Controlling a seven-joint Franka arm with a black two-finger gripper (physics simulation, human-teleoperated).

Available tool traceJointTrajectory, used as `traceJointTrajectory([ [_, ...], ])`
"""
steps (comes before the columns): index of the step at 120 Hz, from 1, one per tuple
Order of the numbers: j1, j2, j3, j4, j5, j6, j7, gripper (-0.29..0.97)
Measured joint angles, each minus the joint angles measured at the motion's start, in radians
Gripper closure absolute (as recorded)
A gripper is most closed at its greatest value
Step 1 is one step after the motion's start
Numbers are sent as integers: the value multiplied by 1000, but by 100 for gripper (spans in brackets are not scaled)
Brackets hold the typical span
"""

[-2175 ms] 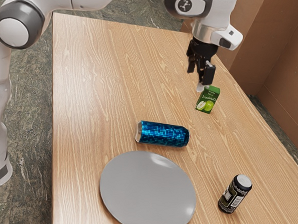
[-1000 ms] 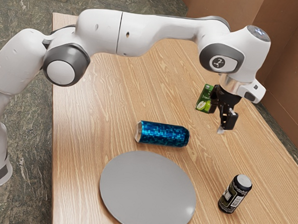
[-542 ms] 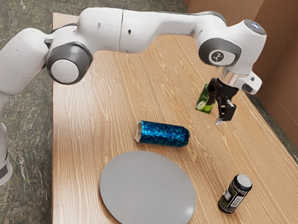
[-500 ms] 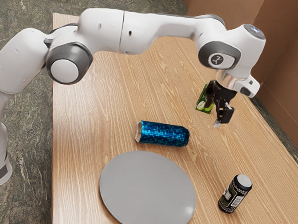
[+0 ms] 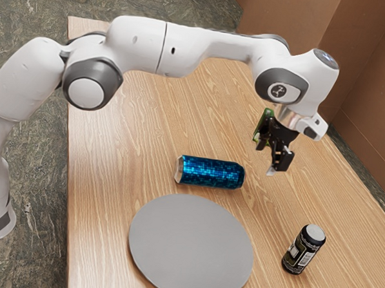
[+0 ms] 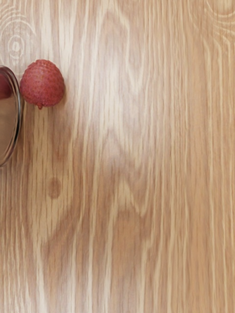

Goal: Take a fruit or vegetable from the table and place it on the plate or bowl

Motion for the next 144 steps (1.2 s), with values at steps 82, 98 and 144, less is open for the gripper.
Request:
traceJointTrajectory([
  [82,57,22,8,-46,-4,39,32,0],
  [98,72,20,9,-66,-5,40,39,0],
  [144,80,22,10,-97,-19,41,52,0],
])
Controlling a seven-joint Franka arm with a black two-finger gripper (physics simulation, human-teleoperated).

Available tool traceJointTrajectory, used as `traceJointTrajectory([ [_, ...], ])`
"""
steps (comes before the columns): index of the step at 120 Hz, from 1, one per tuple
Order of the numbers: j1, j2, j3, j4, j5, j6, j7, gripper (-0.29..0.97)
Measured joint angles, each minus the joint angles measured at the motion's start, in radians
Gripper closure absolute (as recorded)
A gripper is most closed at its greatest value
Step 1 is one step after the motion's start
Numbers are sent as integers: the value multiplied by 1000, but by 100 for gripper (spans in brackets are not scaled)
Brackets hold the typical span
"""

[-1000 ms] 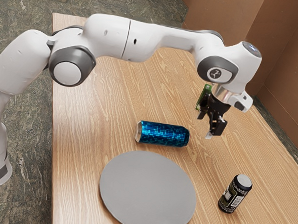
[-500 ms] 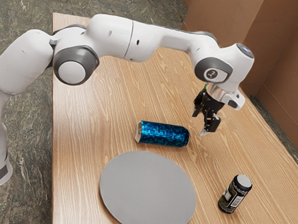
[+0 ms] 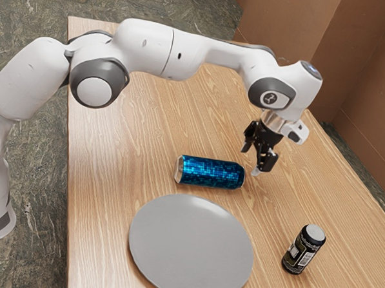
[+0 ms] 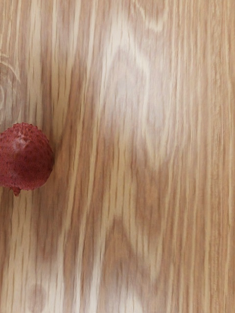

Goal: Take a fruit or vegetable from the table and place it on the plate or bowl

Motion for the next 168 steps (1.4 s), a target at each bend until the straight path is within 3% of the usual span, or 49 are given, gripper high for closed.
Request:
traceJointTrajectory([
  [168,9,23,0,-58,-39,82,17,0],
])
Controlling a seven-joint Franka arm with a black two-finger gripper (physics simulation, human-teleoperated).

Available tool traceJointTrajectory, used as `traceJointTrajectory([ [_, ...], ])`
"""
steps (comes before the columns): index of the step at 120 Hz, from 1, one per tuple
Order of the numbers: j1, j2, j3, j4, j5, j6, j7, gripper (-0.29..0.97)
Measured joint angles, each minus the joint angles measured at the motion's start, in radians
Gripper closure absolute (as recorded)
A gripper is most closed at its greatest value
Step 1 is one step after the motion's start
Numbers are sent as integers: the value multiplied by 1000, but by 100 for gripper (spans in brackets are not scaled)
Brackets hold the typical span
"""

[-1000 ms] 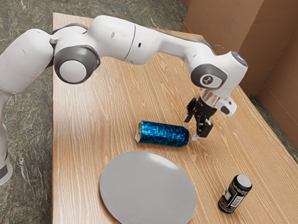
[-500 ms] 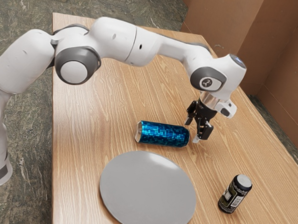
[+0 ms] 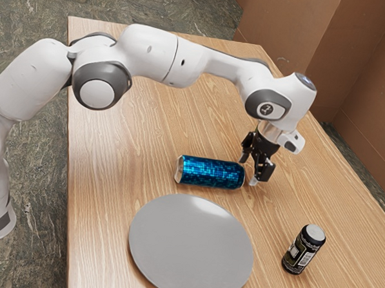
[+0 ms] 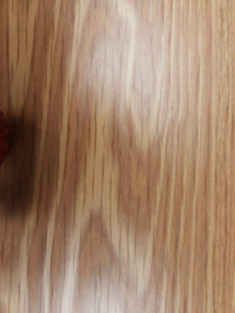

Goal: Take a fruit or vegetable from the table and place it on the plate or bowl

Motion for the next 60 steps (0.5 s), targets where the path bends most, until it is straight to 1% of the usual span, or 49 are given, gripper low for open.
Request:
traceJointTrajectory([
  [60,3,-2,6,-31,-11,5,2,0],
])
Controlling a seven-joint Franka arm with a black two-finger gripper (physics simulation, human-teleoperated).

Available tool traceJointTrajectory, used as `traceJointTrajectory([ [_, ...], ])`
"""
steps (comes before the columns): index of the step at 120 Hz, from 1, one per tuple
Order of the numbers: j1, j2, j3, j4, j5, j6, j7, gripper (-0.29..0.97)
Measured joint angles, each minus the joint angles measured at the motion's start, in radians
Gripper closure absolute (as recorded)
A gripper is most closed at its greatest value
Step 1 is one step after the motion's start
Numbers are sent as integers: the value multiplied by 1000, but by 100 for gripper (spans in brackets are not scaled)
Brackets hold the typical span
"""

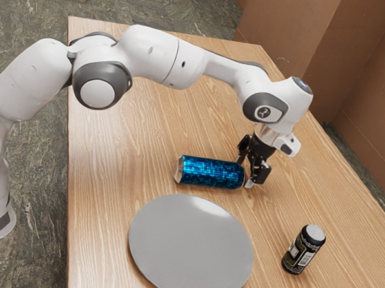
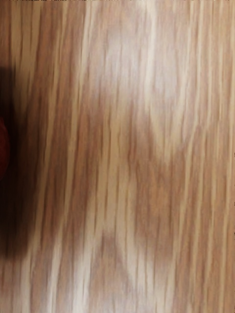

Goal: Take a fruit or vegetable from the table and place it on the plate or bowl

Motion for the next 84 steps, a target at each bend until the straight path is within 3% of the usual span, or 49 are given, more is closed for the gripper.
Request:
traceJointTrajectory([
  [30,0,0,1,-1,-4,0,1,0],
  [70,-1,-1,1,-15,-10,1,0,14],
  [84,-2,-3,1,-18,-12,1,-1,32],
])
